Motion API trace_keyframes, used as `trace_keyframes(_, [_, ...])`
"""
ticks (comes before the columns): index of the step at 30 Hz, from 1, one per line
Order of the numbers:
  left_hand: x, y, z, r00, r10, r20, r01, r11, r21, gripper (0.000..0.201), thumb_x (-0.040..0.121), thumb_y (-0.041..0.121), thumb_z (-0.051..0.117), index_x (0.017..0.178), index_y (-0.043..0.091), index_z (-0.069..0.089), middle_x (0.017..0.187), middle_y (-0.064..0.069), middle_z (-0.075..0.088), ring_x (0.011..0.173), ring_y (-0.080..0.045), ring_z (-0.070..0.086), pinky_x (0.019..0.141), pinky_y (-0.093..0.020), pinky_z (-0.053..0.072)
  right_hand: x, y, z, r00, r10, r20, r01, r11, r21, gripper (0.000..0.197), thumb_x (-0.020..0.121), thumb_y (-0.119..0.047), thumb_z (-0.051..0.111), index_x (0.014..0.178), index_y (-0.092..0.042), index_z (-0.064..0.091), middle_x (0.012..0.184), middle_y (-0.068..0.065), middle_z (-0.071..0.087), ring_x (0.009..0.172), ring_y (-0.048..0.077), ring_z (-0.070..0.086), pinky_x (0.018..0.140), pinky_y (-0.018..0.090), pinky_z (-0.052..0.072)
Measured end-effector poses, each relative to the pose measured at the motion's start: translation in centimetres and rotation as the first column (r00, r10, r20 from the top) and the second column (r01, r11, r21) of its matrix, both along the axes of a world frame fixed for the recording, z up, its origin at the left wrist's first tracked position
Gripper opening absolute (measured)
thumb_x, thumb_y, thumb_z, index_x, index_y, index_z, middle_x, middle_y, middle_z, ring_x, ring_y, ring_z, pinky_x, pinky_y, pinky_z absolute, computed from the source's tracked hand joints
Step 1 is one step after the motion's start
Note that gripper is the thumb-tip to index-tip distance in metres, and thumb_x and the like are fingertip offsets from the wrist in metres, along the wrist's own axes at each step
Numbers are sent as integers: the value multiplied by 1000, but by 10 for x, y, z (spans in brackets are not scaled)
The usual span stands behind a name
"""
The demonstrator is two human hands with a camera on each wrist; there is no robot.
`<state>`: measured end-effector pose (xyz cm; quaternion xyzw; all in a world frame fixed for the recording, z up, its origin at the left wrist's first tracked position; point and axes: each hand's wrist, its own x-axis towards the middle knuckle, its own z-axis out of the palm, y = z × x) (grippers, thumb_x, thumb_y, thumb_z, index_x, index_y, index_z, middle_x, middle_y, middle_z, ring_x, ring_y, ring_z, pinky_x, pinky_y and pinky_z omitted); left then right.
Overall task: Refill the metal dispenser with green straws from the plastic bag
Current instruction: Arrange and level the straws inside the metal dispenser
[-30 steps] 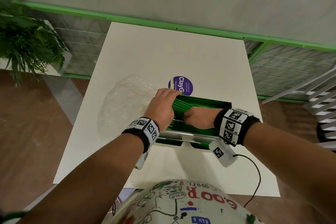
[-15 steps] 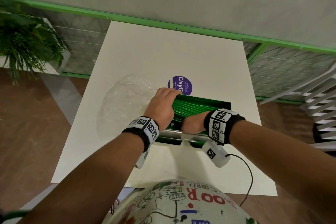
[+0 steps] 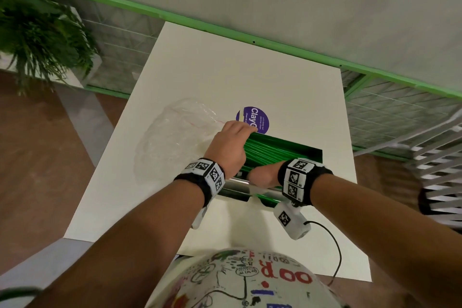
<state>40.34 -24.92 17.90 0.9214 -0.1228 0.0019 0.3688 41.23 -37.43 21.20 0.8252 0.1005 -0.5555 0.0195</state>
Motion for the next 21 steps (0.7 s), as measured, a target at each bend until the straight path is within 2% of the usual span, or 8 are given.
trace_keyframes(3, [-1,0,0,1000,-1,0,1,1000,-10,63,84,-13,50,141,12,55,138,-5,57,134,-23,43,110,-41,45,1,1,2,1000,0,-6,0,1000,-3,39,106,-5,28,131,12,52,130,26,56,103,27,51,100,34,40])
trace_keyframes(5, [-1,0,1,1000,-1,4,1,1000,-11,62,84,-13,50,141,12,55,138,-4,57,134,-23,42,110,-40,44,1,0,2,1000,-6,-24,6,1000,11,39,106,-5,27,131,11,52,138,27,52,110,29,52,100,33,38])
trace_keyframes(7, [-1,0,1,1000,1,4,-1,1000,-11,63,84,-13,50,141,13,55,139,-3,56,135,-22,42,110,-40,44,1,-2,3,1000,-7,-30,8,999,34,36,106,-4,27,124,8,56,139,27,52,116,33,53,98,32,37])
trace_keyframes(10, [0,0,0,1000,-1,5,1,1000,-11,63,84,-13,50,141,13,55,139,-3,56,134,-22,42,109,-41,45,-1,-7,2,999,-39,-22,41,996,76,34,105,-4,29,118,7,58,128,28,57,108,34,54,90,34,41])
trace_keyframes(12, [0,1,0,1000,-6,5,6,1000,-8,63,83,-13,50,140,13,55,138,-3,56,134,-23,43,108,-41,46,-3,-8,1,999,-38,-24,40,995,87,32,103,-3,35,115,12,60,120,30,59,94,26,49,81,33,41])
trace_keyframes(15, [0,1,0,1000,-9,2,9,1000,-2,63,84,-13,50,140,14,55,138,-3,56,134,-23,43,106,-42,47,-3,-12,-2,999,41,-17,-40,995,91,28,98,-5,49,115,11,64,111,27,64,88,23,50,81,33,44])
trace_keyframes(18, [2,0,-1,1000,-13,-8,13,1000,2,63,84,-13,50,141,14,55,139,-3,56,135,-23,42,106,-42,47,-1,-14,1,999,25,34,-28,995,94,26,97,-11,54,114,3,68,115,21,68,94,28,59,89,35,47])
trace_keyframes(21, [2,0,-1,1000,-8,-4,8,1000,8,63,84,-13,50,141,14,55,140,-3,56,135,-23,42,107,-42,47,1,-15,8,997,-34,75,24,992,126,29,101,-15,47,117,0,66,115,18,66,105,32,60,86,32,43])
